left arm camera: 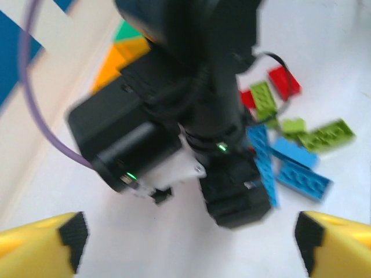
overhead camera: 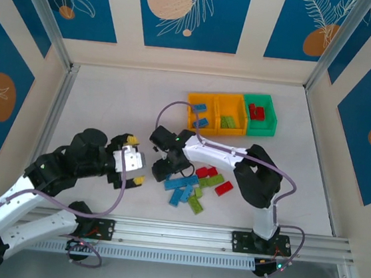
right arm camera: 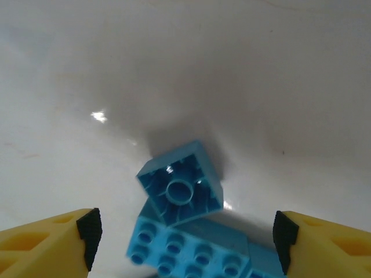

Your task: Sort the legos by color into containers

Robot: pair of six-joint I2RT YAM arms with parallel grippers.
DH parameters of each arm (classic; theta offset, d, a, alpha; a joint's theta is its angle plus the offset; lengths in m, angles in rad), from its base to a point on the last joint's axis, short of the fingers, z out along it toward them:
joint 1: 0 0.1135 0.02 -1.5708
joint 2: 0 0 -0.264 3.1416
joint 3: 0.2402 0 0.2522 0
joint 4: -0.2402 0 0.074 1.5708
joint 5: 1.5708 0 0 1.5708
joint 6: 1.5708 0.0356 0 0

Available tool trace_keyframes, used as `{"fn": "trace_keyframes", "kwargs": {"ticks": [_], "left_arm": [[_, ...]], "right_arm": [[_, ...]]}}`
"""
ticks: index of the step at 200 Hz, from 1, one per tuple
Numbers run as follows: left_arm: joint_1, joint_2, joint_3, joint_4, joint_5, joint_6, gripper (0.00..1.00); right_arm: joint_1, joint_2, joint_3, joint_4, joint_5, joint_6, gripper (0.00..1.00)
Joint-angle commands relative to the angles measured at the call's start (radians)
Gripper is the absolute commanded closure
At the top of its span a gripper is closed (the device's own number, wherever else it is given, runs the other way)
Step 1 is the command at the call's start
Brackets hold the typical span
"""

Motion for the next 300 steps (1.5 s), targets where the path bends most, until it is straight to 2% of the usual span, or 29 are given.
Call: {"fn": "trace_keyframes", "kwargs": {"ticks": [1, 43, 79, 100, 123, 149, 170, 196, 206, 226, 239, 275, 300], "left_arm": [[0.005, -0.022, -0.033, -0.096, 0.038, 0.032, 0.00], [0.005, -0.020, -0.082, -0.061, 0.111, 0.027, 0.00], [0.006, 0.002, -0.098, 0.019, 0.071, 0.003, 0.00], [0.006, 0.010, -0.100, 0.098, 0.063, -0.018, 0.00], [0.005, 0.040, -0.095, 0.179, 0.077, -0.075, 0.00], [0.006, 0.109, -0.079, 0.245, 0.077, -0.156, 0.00], [0.005, 0.178, -0.054, 0.265, 0.035, -0.234, 0.00], [0.005, 0.246, -0.036, 0.291, 0.010, -0.347, 0.00], [0.006, 0.270, -0.026, 0.291, 0.007, -0.384, 0.00], [0.006, 0.299, -0.013, 0.282, -0.005, -0.443, 0.00], [0.005, 0.309, -0.011, 0.275, -0.021, -0.470, 0.00], [0.006, 0.339, -0.014, 0.259, 0.005, -0.455, 0.00], [0.002, 0.385, -0.003, 0.221, 0.067, -0.385, 0.00]], "right_arm": [[-0.005, 0.045, 0.038, 0.008, 0.017, -0.136, 0.21], [-0.004, 0.096, 0.053, 0.015, 0.004, -0.141, 0.43], [-0.035, 0.049, 0.038, 0.041, -0.086, -0.096, 0.68], [-0.086, -0.021, 0.040, 0.033, -0.072, -0.055, 0.71], [-0.169, -0.135, 0.034, 0.074, -0.004, -0.023, 0.71], [-0.329, -0.182, 0.051, 0.168, 0.051, 0.030, 0.71], [-0.429, -0.116, 0.122, 0.229, 0.057, 0.013, 0.71], [-0.497, 0.055, 0.321, 0.178, 0.055, -0.001, 0.70], [-0.507, 0.121, 0.403, 0.145, 0.035, -0.007, 0.66], [-0.513, 0.214, 0.552, 0.055, 0.032, 0.003, 0.47], [-0.512, 0.225, 0.600, 0.006, 0.047, 0.014, 0.42], [-0.514, 0.080, 0.514, -0.022, 0.048, 0.037, 0.39], [-0.517, -0.119, 0.321, -0.019, 0.001, 0.108, 0.38]]}}
